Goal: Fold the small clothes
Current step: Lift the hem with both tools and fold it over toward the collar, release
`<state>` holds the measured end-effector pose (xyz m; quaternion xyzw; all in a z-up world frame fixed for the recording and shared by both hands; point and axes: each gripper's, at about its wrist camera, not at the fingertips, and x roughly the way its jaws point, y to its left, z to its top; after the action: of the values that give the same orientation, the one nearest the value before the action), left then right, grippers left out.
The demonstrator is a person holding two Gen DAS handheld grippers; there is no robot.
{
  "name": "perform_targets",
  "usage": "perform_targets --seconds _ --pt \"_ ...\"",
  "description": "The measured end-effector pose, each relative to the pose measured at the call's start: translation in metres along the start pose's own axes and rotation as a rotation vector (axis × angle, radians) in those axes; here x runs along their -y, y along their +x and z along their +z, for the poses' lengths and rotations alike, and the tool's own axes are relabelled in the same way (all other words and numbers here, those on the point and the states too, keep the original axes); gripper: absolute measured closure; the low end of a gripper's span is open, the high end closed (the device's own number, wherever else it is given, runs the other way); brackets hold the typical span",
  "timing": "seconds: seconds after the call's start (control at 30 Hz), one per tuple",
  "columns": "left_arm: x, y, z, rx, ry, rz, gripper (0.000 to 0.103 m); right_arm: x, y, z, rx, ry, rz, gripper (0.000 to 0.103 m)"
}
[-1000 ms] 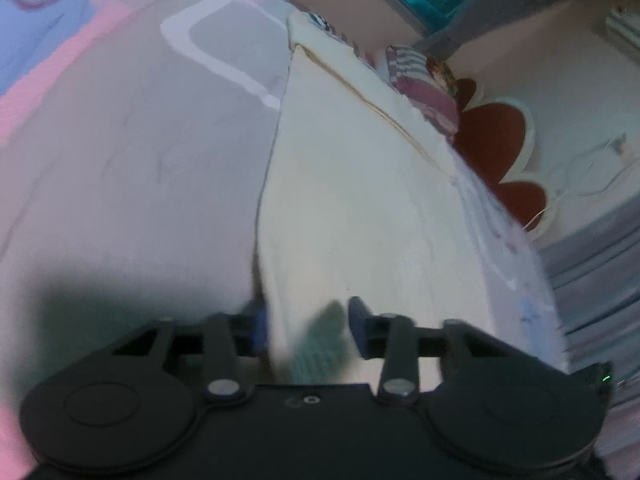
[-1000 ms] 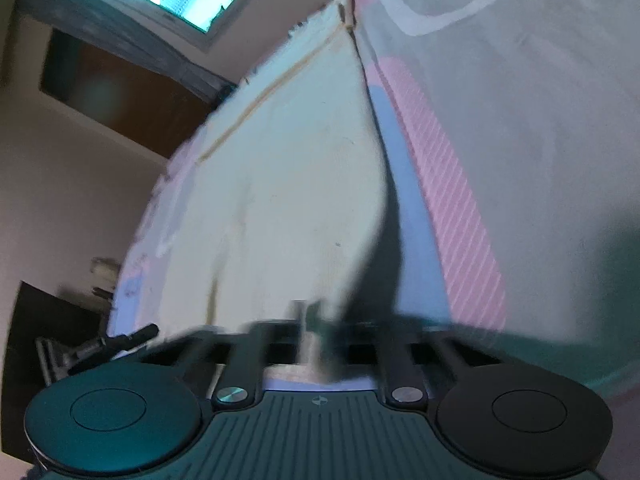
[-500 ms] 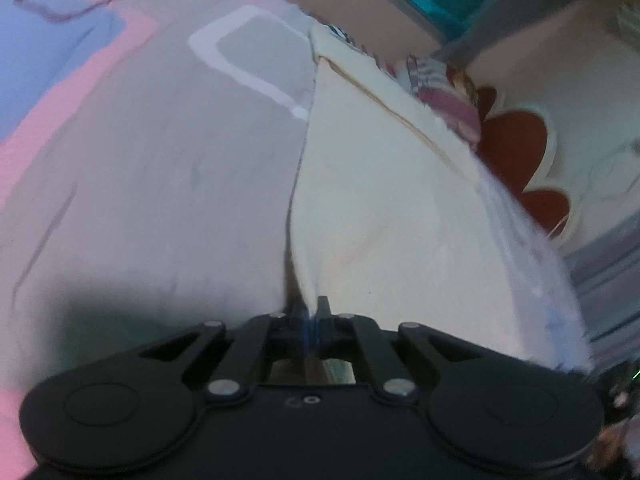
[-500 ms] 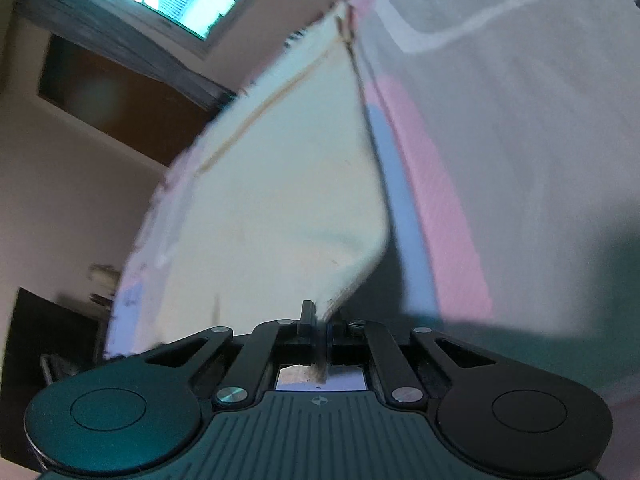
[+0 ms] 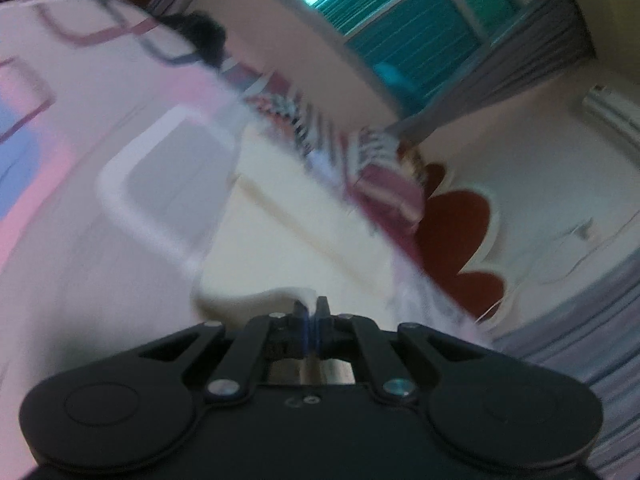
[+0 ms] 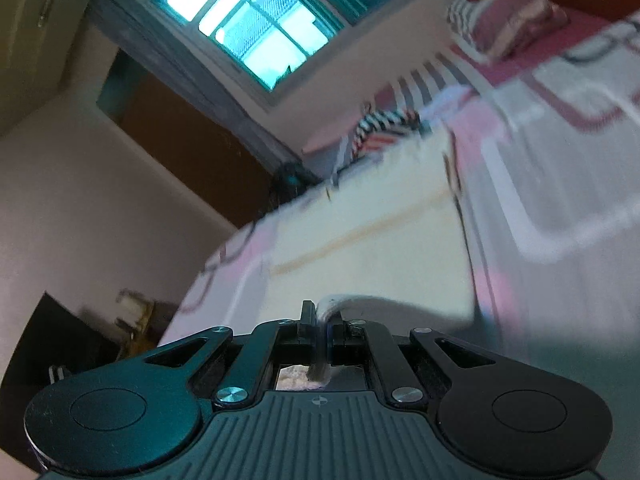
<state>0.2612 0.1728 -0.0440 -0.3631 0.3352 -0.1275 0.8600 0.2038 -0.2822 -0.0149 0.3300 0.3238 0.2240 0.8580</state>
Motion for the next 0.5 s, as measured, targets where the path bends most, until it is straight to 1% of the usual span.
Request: perform_targets --seconds 0.1,0.17,0.27,0.4,0.5 --pt "0.02 0.028 0.044 0.036 0.041 -0.012 0.101 -0.003 0.02 0.045 0.043 0.02 -0.005 0.099" --pt "0.023 0.045 0.067 0.044 0.044 -0.029 0.101 0.004 0.038 0.073 0.064 0.051 -0.011 0.099" --pt "0.015 0.09 0.099 0.027 0.042 -0.027 0.101 0.024 0.079 0.111 0.08 0.098 -0.028 0.099" --pt "-0.01 0.152 0.121 -0.022 0.016 0.012 0.101 0.059 0.132 0.139 0.06 0.153 -0.078 0.099" --pt "-0.026 0.184 0.124 -0.055 0.015 0.027 0.101 0.082 0.158 0.145 0.039 0.154 -0.107 0.099"
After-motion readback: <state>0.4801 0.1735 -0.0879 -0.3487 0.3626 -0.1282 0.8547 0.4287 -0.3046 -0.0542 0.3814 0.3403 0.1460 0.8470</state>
